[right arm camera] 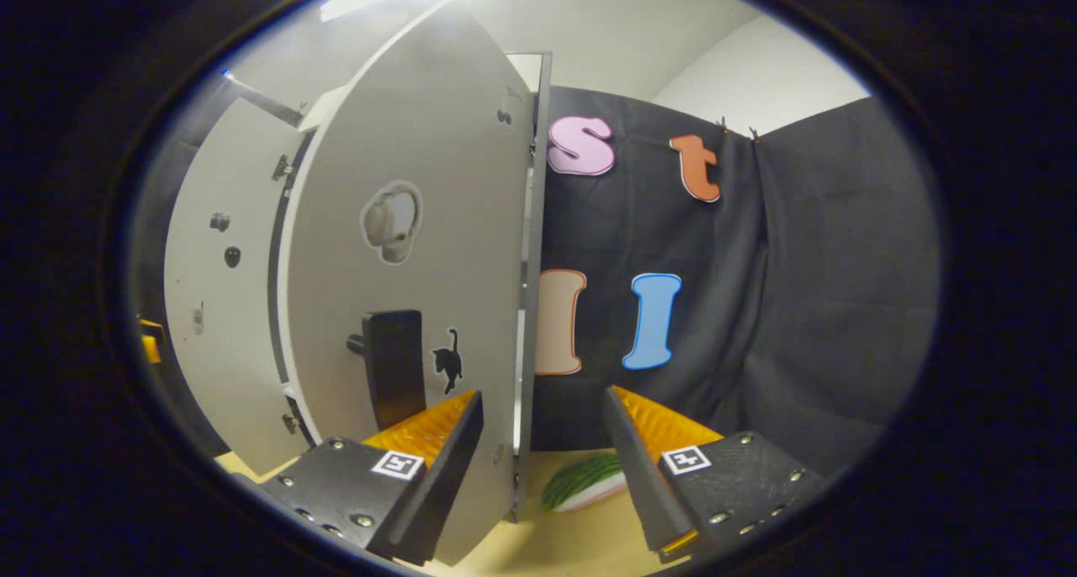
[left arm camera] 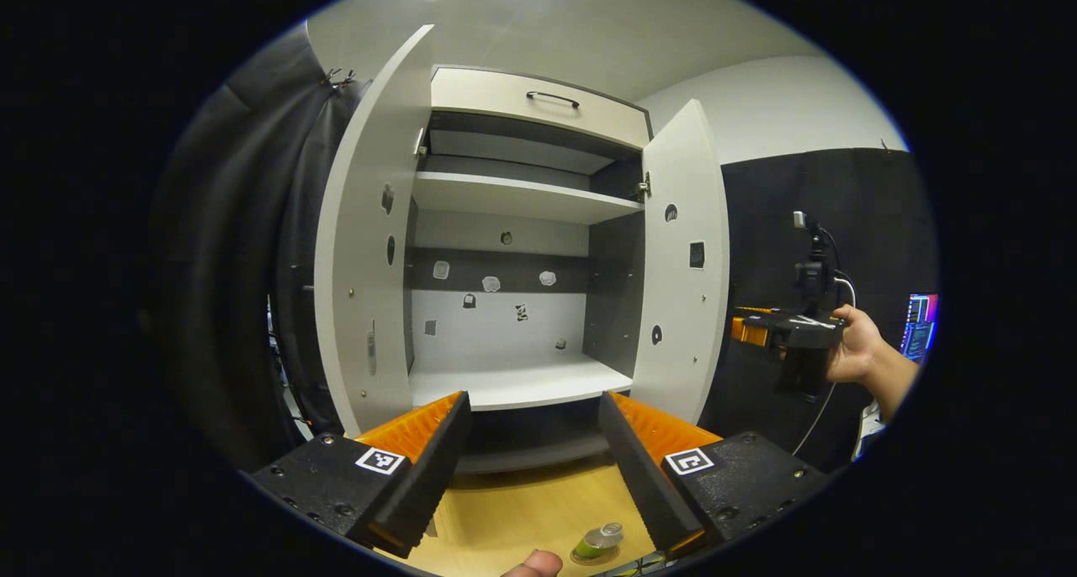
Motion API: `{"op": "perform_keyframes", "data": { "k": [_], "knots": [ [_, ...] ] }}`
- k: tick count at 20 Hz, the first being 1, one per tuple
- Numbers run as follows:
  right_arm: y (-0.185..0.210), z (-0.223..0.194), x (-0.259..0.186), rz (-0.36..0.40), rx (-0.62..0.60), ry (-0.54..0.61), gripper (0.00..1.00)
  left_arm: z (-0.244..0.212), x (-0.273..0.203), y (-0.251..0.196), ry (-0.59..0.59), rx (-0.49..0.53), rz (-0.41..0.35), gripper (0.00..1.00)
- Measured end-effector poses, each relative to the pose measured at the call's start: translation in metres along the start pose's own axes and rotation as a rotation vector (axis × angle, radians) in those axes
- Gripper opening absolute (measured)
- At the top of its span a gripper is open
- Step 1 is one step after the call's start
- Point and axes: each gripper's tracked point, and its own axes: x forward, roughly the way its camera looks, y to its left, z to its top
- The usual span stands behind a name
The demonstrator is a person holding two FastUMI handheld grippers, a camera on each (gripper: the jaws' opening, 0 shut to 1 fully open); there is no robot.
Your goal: Grasp the bottle in the cabinet with the left hand and place it on the coaster, then close the right door with the right hand and the left door with the left hand.
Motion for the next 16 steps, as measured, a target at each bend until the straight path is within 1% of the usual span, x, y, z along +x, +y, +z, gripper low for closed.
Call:
{"op": "perform_keyframes", "data": {
  "k": [1,2,3,4,5,6,7,9,10,11,14,16],
  "knots": [
    [0.004,0.000,0.000,0.008,0.005,-0.002,0.85,-0.002,-0.001,0.003,0.005,-0.001,0.005,0.96],
    [0.004,0.000,0.001,0.016,0.005,-0.005,0.88,-0.004,-0.002,0.007,0.009,-0.001,0.012,0.96],
    [0.006,0.001,0.001,0.025,-0.001,-0.011,0.88,-0.005,-0.004,0.011,0.012,-0.001,0.026,0.96],
    [0.008,0.002,0.002,0.028,-0.009,-0.021,0.88,-0.002,-0.005,0.017,0.009,-0.002,0.044,0.93],
    [0.011,0.003,0.003,0.028,-0.015,-0.029,0.88,0.002,-0.008,0.020,-0.005,-0.005,0.055,0.96],
    [0.015,0.003,0.005,0.033,-0.014,-0.031,0.84,0.009,-0.009,0.021,-0.027,-0.009,0.058,0.96],
    [0.021,0.002,0.006,0.042,-0.007,-0.031,0.88,0.016,-0.010,0.020,-0.047,-0.014,0.052,0.97],
    [0.032,0.002,0.009,0.046,0.026,-0.033,0.88,0.019,-0.012,0.020,-0.063,-0.011,0.041,0.96],
    [0.036,0.000,0.011,0.043,0.043,-0.028,0.88,0.019,-0.014,0.023,-0.066,-0.002,0.045,0.93],
    [0.039,-0.001,0.013,0.043,0.057,-0.023,0.88,0.018,-0.016,0.026,-0.064,0.009,0.052,0.96],
    [0.057,-0.005,0.020,0.065,0.088,-0.003,0.88,0.007,-0.020,0.034,-0.039,0.006,0.078,0.96],
    [0.074,-0.006,0.021,0.097,0.113,0.010,0.88,0.007,-0.024,0.042,-0.037,-0.008,0.091,0.96]
  ]
}}
